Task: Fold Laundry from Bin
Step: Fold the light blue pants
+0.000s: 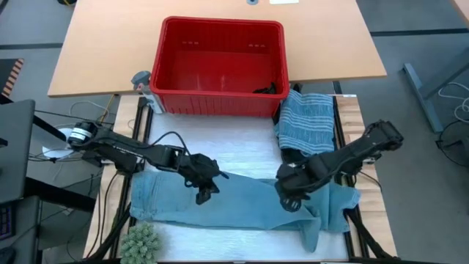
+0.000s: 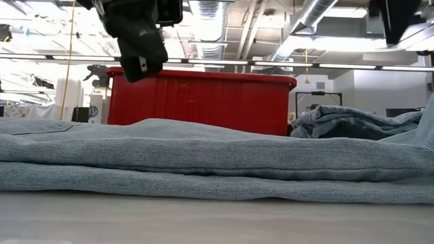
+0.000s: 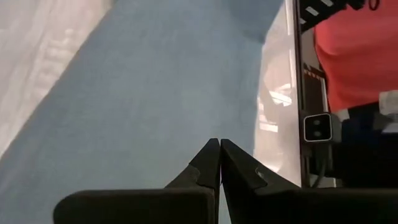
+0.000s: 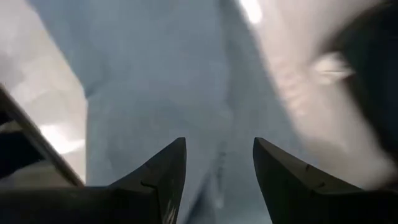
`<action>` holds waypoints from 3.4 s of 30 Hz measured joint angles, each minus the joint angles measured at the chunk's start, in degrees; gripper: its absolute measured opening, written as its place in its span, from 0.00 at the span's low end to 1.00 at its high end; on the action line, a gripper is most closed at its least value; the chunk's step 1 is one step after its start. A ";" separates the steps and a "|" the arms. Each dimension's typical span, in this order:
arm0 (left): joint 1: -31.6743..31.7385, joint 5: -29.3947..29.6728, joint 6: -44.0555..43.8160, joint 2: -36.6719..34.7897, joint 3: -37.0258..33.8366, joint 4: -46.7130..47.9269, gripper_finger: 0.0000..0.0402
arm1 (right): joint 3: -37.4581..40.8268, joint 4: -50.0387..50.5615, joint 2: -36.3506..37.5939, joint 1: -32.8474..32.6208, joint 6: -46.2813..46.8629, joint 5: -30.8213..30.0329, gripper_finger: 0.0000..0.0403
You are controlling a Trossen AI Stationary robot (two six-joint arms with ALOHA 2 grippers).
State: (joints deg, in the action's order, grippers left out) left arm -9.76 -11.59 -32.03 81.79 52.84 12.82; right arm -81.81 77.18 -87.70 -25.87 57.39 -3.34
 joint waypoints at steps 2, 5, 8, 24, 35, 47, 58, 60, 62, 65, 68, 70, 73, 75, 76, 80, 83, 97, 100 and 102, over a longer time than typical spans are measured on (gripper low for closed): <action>-0.01 0.35 0.53 -0.03 0.00 0.39 0.00 | 5.50 -6.26 0.73 0.73 -1.66 3.07 0.52; 0.08 0.82 1.45 -0.21 0.00 2.44 0.00 | 13.55 -14.68 1.93 1.38 -2.11 7.38 0.52; 0.02 1.44 2.37 -0.21 0.00 4.14 0.00 | 19.92 -23.21 2.98 1.71 -1.41 10.53 0.52; 0.02 4.48 3.74 -0.25 0.00 3.96 0.00 | 33.86 -42.01 4.08 3.35 0.16 15.78 0.50; 0.02 4.98 5.42 -0.25 0.00 3.97 0.00 | 34.13 -43.11 4.00 1.51 0.09 15.75 0.05; 0.02 5.62 7.41 -0.25 0.00 4.00 0.00 | 14.00 -16.19 4.00 3.93 -7.64 -0.45 0.05; 0.02 5.58 7.35 -0.25 -0.79 3.64 0.00 | 11.51 -20.84 -9.62 1.05 -22.70 2.15 0.05; 0.02 5.18 6.78 -0.25 -1.31 3.40 0.00 | 10.46 -20.47 -13.60 0.01 -24.79 2.68 0.05; 0.02 4.79 6.09 -0.25 -1.64 3.28 0.00 | 8.92 -20.11 -16.60 -1.03 -26.52 3.48 0.08; 0.02 4.81 6.42 -0.25 -1.70 3.19 0.00 | 6.47 -17.77 -18.31 -1.98 -27.81 4.05 0.19; 0.02 5.47 7.36 -0.25 -1.70 3.17 0.00 | 4.51 -15.48 -16.40 -2.44 -25.52 3.63 0.32; 0.03 6.27 7.38 -0.18 -1.70 3.15 0.00 | 3.43 -13.72 -13.46 -2.61 -22.06 3.63 0.40; 0.02 6.73 7.42 -0.05 -1.73 3.63 0.00 | 2.51 -9.36 -7.55 -3.36 -13.62 2.66 0.52; 0.03 7.84 7.45 -0.05 -1.73 4.34 0.00 | 2.51 -4.84 -3.49 -5.15 -5.88 0.69 0.56; 0.04 8.42 7.59 -0.05 -1.73 4.93 0.00 | 2.51 -2.51 -1.80 -6.53 -1.57 -0.35 0.58; 0.03 9.29 7.63 -0.05 -1.75 6.38 0.00 | 2.53 4.77 2.72 -14.45 14.39 -3.43 0.59; 0.02 9.29 8.32 -0.05 -1.75 7.44 0.00 | 2.55 5.26 3.79 -20.97 27.58 -3.79 0.59; 0.35 9.02 8.92 -0.05 -1.75 7.19 0.00 | 2.59 1.63 2.08 -37.92 54.90 -8.64 0.59; 0.35 9.03 8.92 -0.05 -1.75 7.19 0.00 | 3.67 2.40 2.15 -39.82 58.84 -8.82 0.59; 0.35 9.00 8.92 -0.03 -1.75 7.23 0.00 | 4.68 1.97 2.12 -40.64 59.57 -8.84 0.59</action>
State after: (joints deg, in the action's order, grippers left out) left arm -9.41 -2.59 -23.11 81.76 51.09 20.05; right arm -77.14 79.16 -85.58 -66.51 116.96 -12.18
